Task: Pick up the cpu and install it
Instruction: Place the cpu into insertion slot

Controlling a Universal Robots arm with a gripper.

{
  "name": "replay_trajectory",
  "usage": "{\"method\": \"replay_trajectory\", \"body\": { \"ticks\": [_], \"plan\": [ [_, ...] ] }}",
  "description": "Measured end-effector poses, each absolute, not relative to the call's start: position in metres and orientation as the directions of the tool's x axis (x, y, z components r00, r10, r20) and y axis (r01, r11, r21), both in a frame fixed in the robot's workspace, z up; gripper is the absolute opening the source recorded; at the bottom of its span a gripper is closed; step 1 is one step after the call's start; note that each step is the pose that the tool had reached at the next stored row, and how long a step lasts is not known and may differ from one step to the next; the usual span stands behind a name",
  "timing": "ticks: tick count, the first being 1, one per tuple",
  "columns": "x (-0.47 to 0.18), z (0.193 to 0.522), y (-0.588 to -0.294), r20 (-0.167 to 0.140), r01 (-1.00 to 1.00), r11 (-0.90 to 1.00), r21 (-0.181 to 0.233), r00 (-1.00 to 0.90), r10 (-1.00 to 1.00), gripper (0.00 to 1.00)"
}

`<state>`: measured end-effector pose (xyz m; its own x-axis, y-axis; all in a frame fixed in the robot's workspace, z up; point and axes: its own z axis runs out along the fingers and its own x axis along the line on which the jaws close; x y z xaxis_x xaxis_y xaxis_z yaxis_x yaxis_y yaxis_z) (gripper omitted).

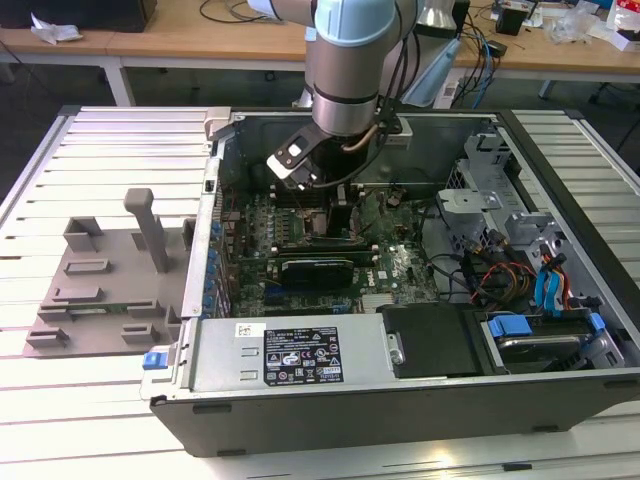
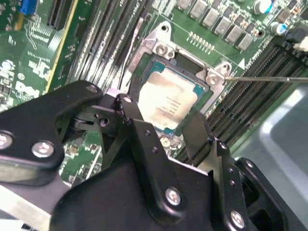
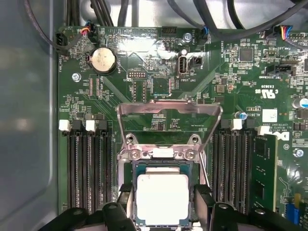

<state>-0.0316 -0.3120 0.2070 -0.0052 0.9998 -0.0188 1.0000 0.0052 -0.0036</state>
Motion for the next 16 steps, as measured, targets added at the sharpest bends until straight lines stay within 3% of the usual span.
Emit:
{"method": "replay_trajectory", "body": {
  "ticks": [2, 5, 8, 16],
  "plan": [
    [-0.0316, 0.2090, -0.3119, -0.019, 1.000, 0.005, -0.004, -0.005, 1.000, 0.62],
    [-0.0316, 0.2119, -0.3119, -0.019, 1.000, 0.005, -0.004, -0.005, 1.000, 0.42],
    [-0.0316, 0.2133, -0.3119, -0.019, 1.000, 0.005, -0.004, -0.005, 1.000, 0.11],
    [-0.0316, 0.2102, -0.3124, -0.020, 1.000, 0.005, -0.004, -0.005, 1.000, 0.11]
  ]
}}
